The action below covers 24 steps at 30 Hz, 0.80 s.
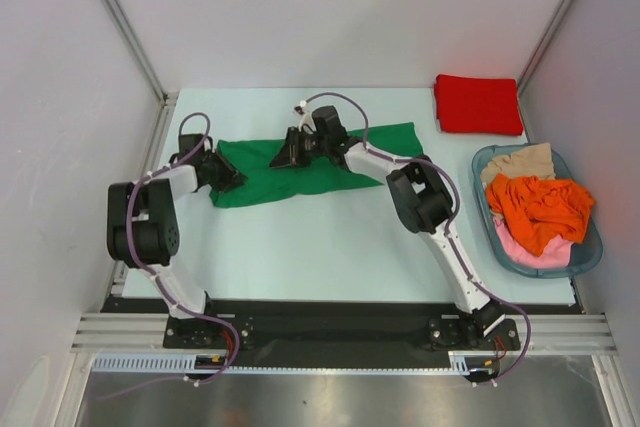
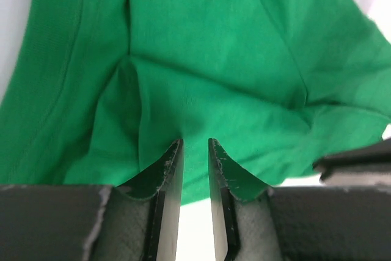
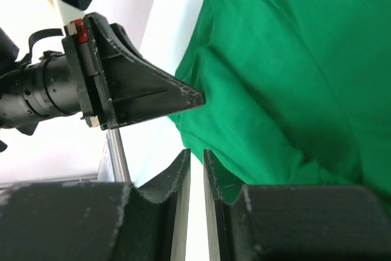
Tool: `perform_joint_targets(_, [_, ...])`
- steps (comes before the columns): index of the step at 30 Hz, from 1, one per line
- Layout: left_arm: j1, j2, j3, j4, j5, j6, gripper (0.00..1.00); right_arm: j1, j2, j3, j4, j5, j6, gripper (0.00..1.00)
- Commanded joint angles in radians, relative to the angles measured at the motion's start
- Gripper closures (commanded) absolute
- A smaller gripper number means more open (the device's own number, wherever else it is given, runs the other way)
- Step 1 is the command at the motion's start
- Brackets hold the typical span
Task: Fold and stack the t-shirts
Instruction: Fold the tshirt
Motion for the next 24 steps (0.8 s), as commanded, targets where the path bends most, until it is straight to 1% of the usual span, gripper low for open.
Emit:
perform_joint_targets(1, [0.000, 0.042, 0.087, 0.055, -0.029, -0.015, 0.73, -0.022, 0.081, 0.048, 0.124, -0.025, 0.080, 0.81])
perform_joint_targets(6, [0.006, 0.120, 0.115, 0.047, -0.061, -0.014, 0.73, -0.057, 0.190, 0.118, 0.177, -0.062, 0.160, 0.82])
perform_joint_targets(11, [0.023, 0.152, 0.107, 0.047, -0.085, -0.013, 0.72, -0.086, 0.261, 0.141, 0.184, -0.056, 0.168, 0.83])
perform_joint_targets(12, [0.027, 0.161, 0.108, 0.039, -0.105, -0.008, 0.72, -0.092, 0.265, 0.141, 0.186, -0.056, 0.166, 0.82])
perform_joint_targets(16, [0.058, 0.177, 0.101, 0.039, -0.108, -0.016, 0.72, -0.121, 0.281, 0.154, 0.174, -0.050, 0.160, 0.82])
perform_joint_targets(20, [0.058, 0.187, 0.127, 0.013, -0.115, -0.014, 0.71, -0.140, 0.291, 0.184, 0.128, -0.031, 0.143, 0.82])
perform_joint_targets(22, [0.061, 0.177, 0.128, 0.010, -0.118, -0.002, 0.69, -0.146, 0.296, 0.200, 0.114, -0.033, 0.139, 0.82])
perform_joint_targets(24, [0.060, 0.125, 0.124, 0.006, -0.127, 0.022, 0.68, -0.157, 0.293, 0.227, 0.092, -0.045, 0.128, 0.81])
